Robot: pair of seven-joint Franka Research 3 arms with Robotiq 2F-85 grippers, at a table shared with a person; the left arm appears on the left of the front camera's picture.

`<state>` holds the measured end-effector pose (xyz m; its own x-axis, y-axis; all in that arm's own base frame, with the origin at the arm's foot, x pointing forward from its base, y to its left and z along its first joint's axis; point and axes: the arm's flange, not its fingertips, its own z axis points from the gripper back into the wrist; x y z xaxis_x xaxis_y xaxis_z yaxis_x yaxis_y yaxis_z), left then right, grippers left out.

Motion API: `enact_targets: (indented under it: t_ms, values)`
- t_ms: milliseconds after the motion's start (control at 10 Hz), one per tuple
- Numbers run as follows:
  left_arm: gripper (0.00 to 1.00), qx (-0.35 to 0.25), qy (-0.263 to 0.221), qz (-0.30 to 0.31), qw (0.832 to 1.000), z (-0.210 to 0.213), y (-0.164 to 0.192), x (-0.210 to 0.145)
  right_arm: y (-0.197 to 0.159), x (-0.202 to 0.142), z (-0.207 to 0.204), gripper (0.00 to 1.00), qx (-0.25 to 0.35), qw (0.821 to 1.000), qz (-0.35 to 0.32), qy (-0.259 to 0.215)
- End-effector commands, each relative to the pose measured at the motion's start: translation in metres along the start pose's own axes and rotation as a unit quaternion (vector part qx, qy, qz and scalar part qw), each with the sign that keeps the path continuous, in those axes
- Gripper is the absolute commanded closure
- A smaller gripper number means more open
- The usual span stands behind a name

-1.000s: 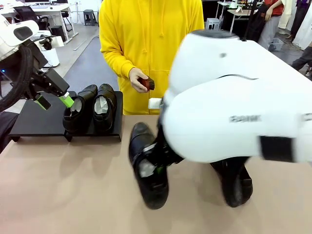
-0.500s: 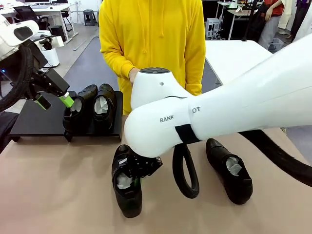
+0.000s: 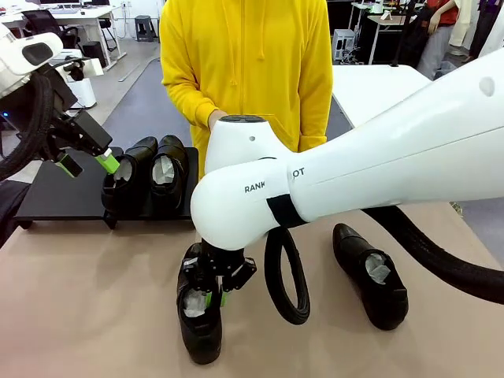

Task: Organize the shoes by placing them on the stand.
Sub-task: Pick up one Shoe and place it in the middle of the table.

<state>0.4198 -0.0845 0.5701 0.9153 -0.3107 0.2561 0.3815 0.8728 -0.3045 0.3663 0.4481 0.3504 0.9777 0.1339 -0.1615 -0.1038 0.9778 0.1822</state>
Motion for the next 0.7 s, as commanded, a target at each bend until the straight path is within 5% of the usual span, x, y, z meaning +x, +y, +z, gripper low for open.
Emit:
enact_targets:
  t_ms: [0,200,600]
  values:
    - [0.0,0.005,0.001,0.005,1.0,0.002,0.0,0.001,0.008,-0.003,0.008,0.31,0.006,1.0,-0.016,0.006]
    - [0.0,0.005,0.001,0.005,1.0,0.002,0.0,0.001,0.001,-0.013,0.016,0.02,0.017,1.0,-0.012,0.017]
    - [0.0,0.005,0.001,0.005,1.0,0.002,0.0,0.001,0.005,-0.008,0.013,0.0,0.012,1.0,-0.009,0.011]
